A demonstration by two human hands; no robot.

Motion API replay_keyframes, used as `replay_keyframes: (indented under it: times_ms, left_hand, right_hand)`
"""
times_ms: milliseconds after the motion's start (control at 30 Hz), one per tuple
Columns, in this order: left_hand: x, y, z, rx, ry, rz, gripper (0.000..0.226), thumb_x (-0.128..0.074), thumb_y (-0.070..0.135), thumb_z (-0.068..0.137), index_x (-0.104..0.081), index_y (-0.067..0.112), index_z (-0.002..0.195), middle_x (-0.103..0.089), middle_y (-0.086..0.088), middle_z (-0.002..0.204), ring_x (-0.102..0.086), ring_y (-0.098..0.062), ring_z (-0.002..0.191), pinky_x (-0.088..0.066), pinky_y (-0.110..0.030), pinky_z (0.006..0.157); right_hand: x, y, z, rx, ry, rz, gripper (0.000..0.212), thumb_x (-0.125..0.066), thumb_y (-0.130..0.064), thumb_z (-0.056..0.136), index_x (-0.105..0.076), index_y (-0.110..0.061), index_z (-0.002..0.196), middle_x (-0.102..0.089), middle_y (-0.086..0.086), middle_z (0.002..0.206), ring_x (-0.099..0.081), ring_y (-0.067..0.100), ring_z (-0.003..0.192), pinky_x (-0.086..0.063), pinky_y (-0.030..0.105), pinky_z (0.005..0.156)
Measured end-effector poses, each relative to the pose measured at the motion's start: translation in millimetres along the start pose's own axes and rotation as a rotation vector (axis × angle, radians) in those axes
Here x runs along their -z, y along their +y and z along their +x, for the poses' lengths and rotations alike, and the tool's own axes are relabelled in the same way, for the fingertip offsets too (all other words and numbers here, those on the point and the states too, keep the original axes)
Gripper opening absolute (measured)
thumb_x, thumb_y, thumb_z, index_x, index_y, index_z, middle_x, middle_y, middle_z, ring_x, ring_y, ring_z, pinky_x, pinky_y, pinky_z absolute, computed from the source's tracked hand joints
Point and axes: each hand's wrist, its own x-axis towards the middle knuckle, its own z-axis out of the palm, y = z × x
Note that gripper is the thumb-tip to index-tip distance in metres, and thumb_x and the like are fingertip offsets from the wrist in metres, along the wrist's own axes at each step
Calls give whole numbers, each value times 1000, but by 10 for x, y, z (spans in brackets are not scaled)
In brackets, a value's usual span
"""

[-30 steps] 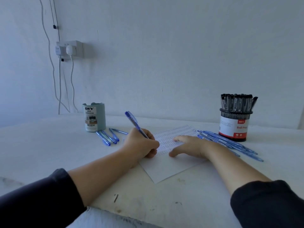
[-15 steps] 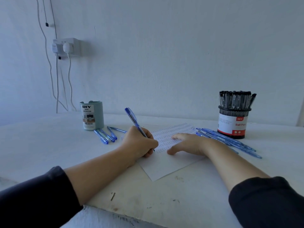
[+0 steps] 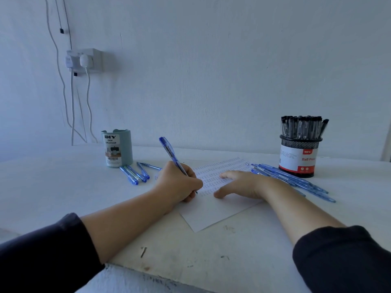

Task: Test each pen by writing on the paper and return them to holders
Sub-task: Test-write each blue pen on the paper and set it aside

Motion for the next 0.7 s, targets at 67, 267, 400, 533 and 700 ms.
replay_keyframes:
  times_ms: [67,267,400,533,700]
  left_hand:
    - [-2,0,-7,-8,-5,3,5,-65,-2,72,-63,2,70,-58,-8,50,-49,-9,35,-46,-17,42]
    - [-8,-9,-1,-15,-4,19,5,-65,-1,71,-63,2,69,-59,-6,50,-52,-10,37,-48,-18,44]
    - [-7,-13,6,-14,6,12,6,-65,-1,71,-62,3,69,-60,-9,52,-52,-13,40,-50,-20,46]
    - [-4,-14,-3,-20,10,1,6,-64,-2,71,-62,3,67,-58,-7,49,-50,-11,36,-47,-18,43]
    - [-7,-1,-12,-15,-12,14,7,-65,-1,71,-62,3,68,-58,-6,49,-50,-8,35,-47,-17,43]
  right_hand:
    - [1,-2,-2,0,-1,4,82,-67,-53,75,-31,-34,146,-25,-6,155,-23,18,142,-23,38,114]
    - [-1,4,-2,0,-4,12,81,-67,-53,75,-31,-34,146,-27,-8,154,-24,16,142,-23,38,114]
    - [-2,-1,-6,0,-6,17,82,-67,-52,75,-31,-34,146,-26,-7,154,-23,17,142,-23,38,114]
    - [-5,9,-4,-1,-8,24,82,-68,-51,76,-31,-33,146,-26,-6,155,-23,17,142,-23,37,114]
    - [2,20,10,-7,-7,25,83,-68,-54,74,-31,-35,146,-25,-6,155,-23,18,142,-23,39,114]
